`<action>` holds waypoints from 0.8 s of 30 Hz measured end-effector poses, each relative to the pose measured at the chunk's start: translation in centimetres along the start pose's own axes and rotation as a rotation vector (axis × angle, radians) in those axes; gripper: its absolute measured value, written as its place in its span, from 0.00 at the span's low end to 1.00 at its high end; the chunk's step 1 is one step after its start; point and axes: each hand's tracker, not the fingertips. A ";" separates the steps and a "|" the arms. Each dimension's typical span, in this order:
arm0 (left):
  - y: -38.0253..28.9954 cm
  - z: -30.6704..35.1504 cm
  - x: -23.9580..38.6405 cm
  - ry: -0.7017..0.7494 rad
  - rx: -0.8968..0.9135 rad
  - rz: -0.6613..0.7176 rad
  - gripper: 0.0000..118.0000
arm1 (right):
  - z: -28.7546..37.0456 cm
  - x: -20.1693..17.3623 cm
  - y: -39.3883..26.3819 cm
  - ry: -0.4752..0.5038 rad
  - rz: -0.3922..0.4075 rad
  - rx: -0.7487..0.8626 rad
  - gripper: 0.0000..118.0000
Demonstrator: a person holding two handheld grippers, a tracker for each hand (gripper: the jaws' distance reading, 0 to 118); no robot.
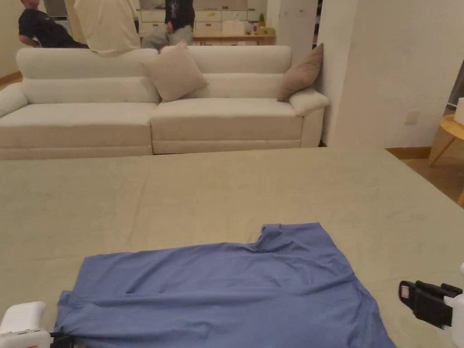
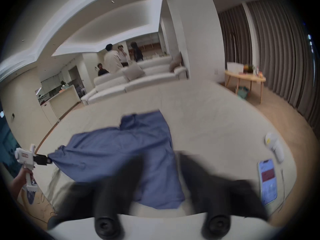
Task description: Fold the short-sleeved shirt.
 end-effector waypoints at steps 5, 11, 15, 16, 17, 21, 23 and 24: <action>0.6 1.4 1.6 -0.009 0.019 -0.054 0.08 | -7.2 3.1 -5.3 -0.002 0.033 -0.198 0.99; 0.5 0.8 1.5 -0.007 0.010 -0.021 0.08 | -9.0 1.4 -9.1 -0.044 0.048 -0.229 0.86; -0.2 -0.1 0.9 -0.014 -0.002 0.051 0.08 | -9.3 -1.3 -8.7 0.099 -0.008 -0.300 0.61; -0.3 -0.2 0.8 -0.018 -0.004 0.068 0.08 | -9.5 -2.0 -8.7 0.018 0.046 -0.314 0.50; -0.4 -0.4 0.6 -0.020 -0.009 0.075 0.08 | -9.2 -2.4 -8.5 -0.042 0.104 -0.287 0.10; -0.6 0.2 0.1 -0.017 -0.007 0.094 0.08 | -8.5 -1.4 -7.0 0.025 -0.007 -0.282 0.08; -0.3 0.8 0.0 -0.016 -0.005 0.091 0.08 | -7.2 -1.6 -5.8 0.016 0.036 -0.255 0.08; -0.1 1.3 0.1 -0.011 0.003 0.085 0.08 | -6.3 -1.8 -5.0 0.024 0.055 -0.235 0.08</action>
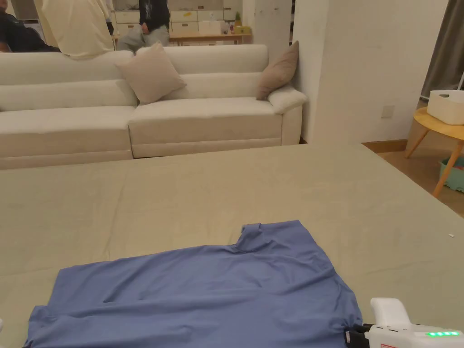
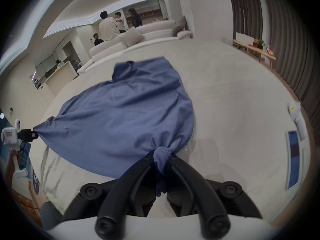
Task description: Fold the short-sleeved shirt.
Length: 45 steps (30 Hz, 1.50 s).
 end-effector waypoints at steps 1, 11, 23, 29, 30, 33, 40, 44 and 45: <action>0.2 0.5 -0.1 0.001 0.006 -0.006 0.08 | 1.1 -0.2 0.6 0.004 0.003 0.017 0.08; -3.3 11.0 -1.1 -0.029 0.050 -0.086 0.08 | 16.0 -1.0 1.3 0.106 0.120 0.056 0.08; -14.8 4.9 -3.7 0.036 -0.300 -0.087 0.08 | 7.1 2.0 -12.3 0.066 0.049 -0.318 0.08; -15.8 4.3 -3.3 0.057 -0.271 -0.111 0.30 | 7.2 1.7 -12.4 0.067 0.132 -0.275 0.51; -15.7 4.7 -3.3 0.067 -0.260 -0.121 0.56 | 7.9 1.5 -12.1 0.035 0.151 -0.287 0.80; -13.6 8.4 -3.3 0.092 -0.177 -0.070 0.82 | 12.0 1.1 -9.3 -0.047 0.124 -0.176 0.94; -4.3 21.4 -1.8 0.018 0.294 0.052 0.92 | 24.9 -1.6 0.9 0.097 -0.028 0.468 0.94; -0.5 22.6 -1.3 -0.110 0.469 0.061 0.02 | 27.5 -3.6 3.6 0.106 -0.062 0.607 0.02; 0.9 21.8 -0.8 -0.059 0.443 0.101 0.00 | 27.5 -4.0 4.0 0.086 -0.049 0.628 0.02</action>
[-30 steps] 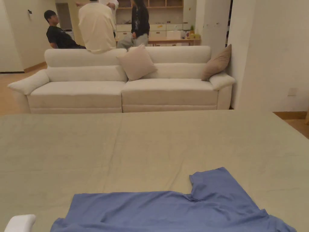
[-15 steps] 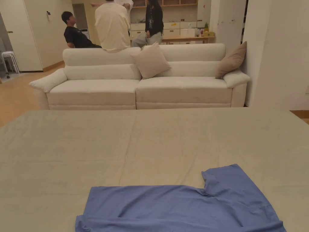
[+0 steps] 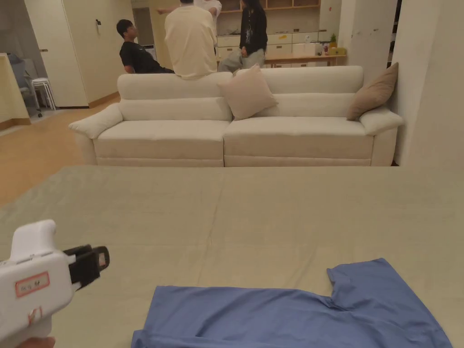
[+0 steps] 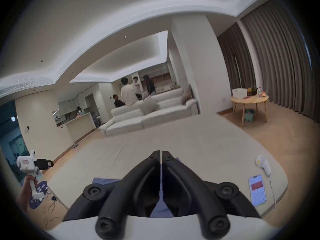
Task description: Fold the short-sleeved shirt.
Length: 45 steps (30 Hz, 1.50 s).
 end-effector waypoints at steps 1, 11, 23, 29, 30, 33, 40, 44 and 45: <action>0.9 -1.6 0.0 -0.007 -0.018 -0.027 0.00 | -0.4 -0.2 0.4 0.019 0.004 -0.015 0.02; -0.6 -27.8 -3.8 -0.024 -0.601 0.086 0.98 | -5.5 -0.6 -0.5 0.002 0.026 -0.072 0.01; -8.9 -34.7 -5.7 0.098 -0.671 -0.143 0.57 | -10.5 1.8 -4.1 -0.059 0.062 -0.223 0.01; -8.6 -33.1 -4.1 0.044 -0.645 -0.205 0.05 | -13.7 2.0 -6.2 -0.048 0.048 -0.280 0.01; -8.4 -33.0 -3.7 0.067 -0.618 -0.221 0.05 | -14.4 2.1 -6.6 -0.043 0.047 -0.292 0.01; -7.5 -32.8 -3.7 0.036 -0.603 -0.134 0.05 | -17.6 3.2 -7.4 -0.036 0.015 -0.338 0.01; -5.0 -29.4 -2.6 -0.027 -0.469 -0.131 0.05 | -31.4 7.1 -10.3 -0.063 0.148 -0.657 1.00; -4.0 -27.0 -0.5 -0.067 -0.438 -0.143 0.05 | -38.8 9.0 -15.6 -0.071 0.180 -0.821 0.94; -4.0 -26.8 -0.2 -0.073 -0.443 -0.142 0.05 | -39.6 9.2 -16.4 -0.059 0.165 -0.866 0.90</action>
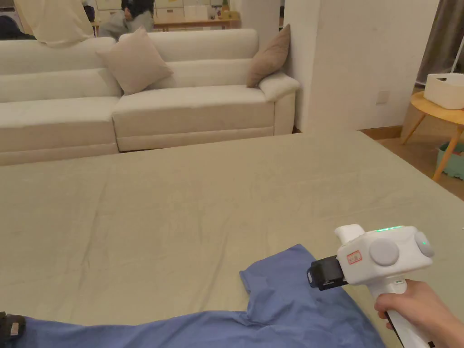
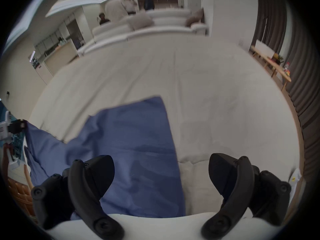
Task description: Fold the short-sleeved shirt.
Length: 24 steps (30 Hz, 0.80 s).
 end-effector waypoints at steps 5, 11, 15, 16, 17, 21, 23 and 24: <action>-0.4 -0.6 0.7 0.024 -0.018 -0.031 0.05 | -0.7 -3.3 -1.6 -0.115 0.058 0.035 0.68; 0.2 -2.2 0.0 0.077 -0.018 -0.014 0.05 | 1.0 -4.8 -2.3 -0.096 0.086 0.106 0.02; 0.2 -0.9 -0.5 0.083 0.022 -0.013 0.05 | 5.8 -3.1 -2.8 -0.018 -0.044 0.256 0.02; 0.1 -0.2 -0.5 0.067 0.039 0.000 0.05 | 7.1 -3.0 -3.2 -0.016 -0.049 0.287 0.02; -0.1 0.8 -0.3 0.066 0.057 0.003 0.05 | 8.9 -3.2 -3.9 -0.039 -0.024 0.324 0.02; -1.1 4.8 0.1 0.065 0.120 -0.018 0.05 | 14.8 -4.1 -6.9 -0.023 0.009 0.414 0.02; -1.9 6.9 0.3 0.053 0.136 -0.036 0.05 | 17.6 -4.6 -9.0 -0.027 0.021 0.462 0.02; -2.6 8.0 0.7 0.076 0.146 -0.066 0.05 | 18.9 -5.0 -10.2 -0.027 0.053 0.470 0.02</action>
